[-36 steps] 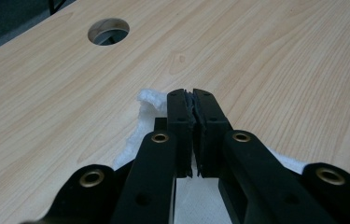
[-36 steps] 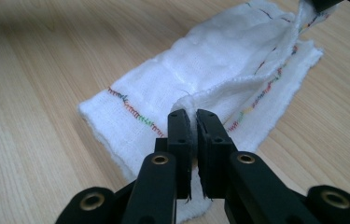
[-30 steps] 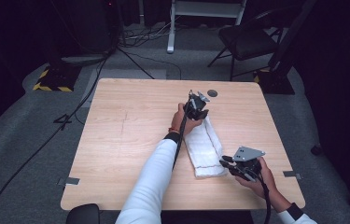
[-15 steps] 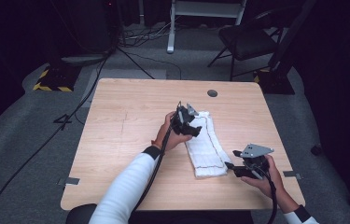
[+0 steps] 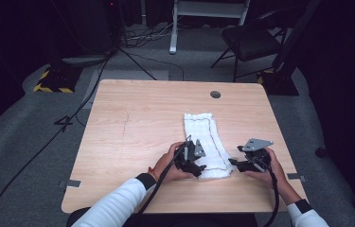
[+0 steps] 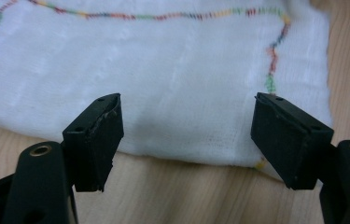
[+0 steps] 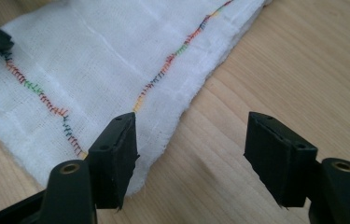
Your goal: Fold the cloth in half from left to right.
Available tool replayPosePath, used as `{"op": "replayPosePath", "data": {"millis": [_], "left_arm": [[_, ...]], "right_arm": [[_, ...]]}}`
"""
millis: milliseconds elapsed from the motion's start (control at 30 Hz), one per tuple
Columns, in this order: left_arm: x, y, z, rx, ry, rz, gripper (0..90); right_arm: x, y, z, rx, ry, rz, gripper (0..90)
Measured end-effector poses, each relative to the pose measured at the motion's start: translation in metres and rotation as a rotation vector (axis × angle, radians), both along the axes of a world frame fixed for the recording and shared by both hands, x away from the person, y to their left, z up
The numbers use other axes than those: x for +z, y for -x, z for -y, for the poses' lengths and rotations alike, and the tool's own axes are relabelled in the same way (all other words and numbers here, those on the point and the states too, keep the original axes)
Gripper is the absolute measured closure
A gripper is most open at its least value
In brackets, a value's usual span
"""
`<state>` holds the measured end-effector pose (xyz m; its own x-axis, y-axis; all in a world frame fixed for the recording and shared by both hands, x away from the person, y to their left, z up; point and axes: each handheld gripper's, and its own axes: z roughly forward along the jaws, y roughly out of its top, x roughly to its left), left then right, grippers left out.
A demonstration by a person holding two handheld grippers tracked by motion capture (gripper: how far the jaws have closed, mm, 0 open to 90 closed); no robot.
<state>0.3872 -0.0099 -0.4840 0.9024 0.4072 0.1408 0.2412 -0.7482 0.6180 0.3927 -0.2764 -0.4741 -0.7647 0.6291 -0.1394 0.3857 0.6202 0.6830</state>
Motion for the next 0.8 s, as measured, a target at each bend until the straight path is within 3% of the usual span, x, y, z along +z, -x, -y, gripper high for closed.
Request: {"op": "replayPosePath", "data": {"millis": [100,200,267,500,667,800], "left_arm": [[-0.002,0.0,-0.004,0.016,0.017,-0.02,26.0],[-0.003,0.002,-0.011,0.004,0.006,0.006,26.4],[-0.003,0.004,-0.015,0.018,0.013,0.003,26.5],[-0.004,0.014,-0.033,0.047,0.01,0.017,26.7],[-0.007,0.028,-0.044,0.085,0.033,0.051,27.5],[-0.007,0.034,-0.049,0.116,0.041,0.032,28.0]], "right_arm": [[-0.003,0.001,-0.003,0.017,0.0,-0.015,34.5],[-0.008,0.002,-0.006,0.026,0.023,-0.02,33.5],[-0.011,0.003,-0.01,0.041,0.037,-0.025,33.0],[-0.014,0.014,-0.025,0.088,0.033,-0.01,34.5],[-0.014,0.021,-0.034,0.115,0.024,-0.012,35.3],[-0.015,0.027,-0.039,0.129,0.015,-0.017,36.3]]}}
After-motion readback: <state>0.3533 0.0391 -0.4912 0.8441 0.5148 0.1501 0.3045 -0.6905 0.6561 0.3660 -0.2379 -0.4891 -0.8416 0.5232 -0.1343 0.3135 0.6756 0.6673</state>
